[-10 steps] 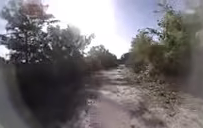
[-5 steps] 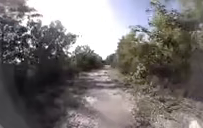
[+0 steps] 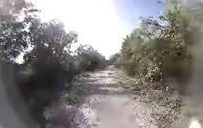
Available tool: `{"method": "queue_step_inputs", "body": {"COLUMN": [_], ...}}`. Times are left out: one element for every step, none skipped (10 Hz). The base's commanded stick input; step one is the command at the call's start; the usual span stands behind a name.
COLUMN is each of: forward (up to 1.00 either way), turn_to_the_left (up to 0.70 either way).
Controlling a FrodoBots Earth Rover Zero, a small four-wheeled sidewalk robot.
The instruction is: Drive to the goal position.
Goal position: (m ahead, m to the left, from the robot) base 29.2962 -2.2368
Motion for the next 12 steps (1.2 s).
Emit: {"method": "queue_step_inputs", "body": {"forward": [0.85, 0.85, 0.85, 0.85, 0.85, 0.85, 0.85, 0.85, 0.85, 0.84, 0.83, 0.84], "turn_to_the_left": [0.26, 0.18, 0.0, 0.0, 0.0, 0.0, 0.0, 0.0, 0.0, 0.0, 0.0, 0.0]}}
